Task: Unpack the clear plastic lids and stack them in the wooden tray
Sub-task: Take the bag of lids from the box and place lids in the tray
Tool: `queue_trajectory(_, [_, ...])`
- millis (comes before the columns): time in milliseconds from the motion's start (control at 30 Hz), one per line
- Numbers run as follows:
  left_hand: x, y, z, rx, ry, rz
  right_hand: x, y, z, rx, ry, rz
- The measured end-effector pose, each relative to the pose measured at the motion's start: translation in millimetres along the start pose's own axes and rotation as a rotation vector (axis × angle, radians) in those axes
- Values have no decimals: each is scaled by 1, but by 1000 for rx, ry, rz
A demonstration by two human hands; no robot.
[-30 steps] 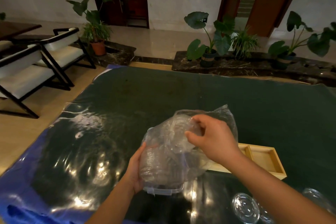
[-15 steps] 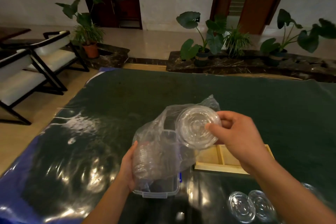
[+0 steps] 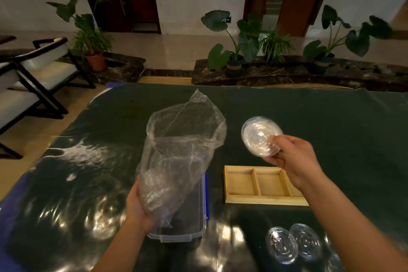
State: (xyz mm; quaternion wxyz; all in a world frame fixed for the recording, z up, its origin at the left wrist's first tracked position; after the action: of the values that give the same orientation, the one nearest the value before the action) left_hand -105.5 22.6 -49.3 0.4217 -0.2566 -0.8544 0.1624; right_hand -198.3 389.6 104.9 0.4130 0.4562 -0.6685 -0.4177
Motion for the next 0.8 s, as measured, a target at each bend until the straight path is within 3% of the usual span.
queue_trajectory(300, [10,4,9,24,-14,-69,-20,-111,66,200,-105,-248])
queue_trajectory(467, [14,1,12,99,48,-103,-19,-129,82,125,-139,-685])
queue_trajectory(800, [1,3,6,144,-10,-156,10,-151,87,60,1,-1107])
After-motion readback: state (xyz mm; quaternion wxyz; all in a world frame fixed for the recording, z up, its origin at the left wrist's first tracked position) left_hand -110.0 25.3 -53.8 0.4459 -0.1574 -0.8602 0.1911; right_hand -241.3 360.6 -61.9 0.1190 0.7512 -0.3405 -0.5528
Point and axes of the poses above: each hand's wrist, its own z-axis towards the middle knuckle, its own x-axis out of the palm, y = z × x, the point moved 7 cm from there along z, towards the middle knuckle, and after that the axes turned 4 degrees about z, right-handed, at the moved point
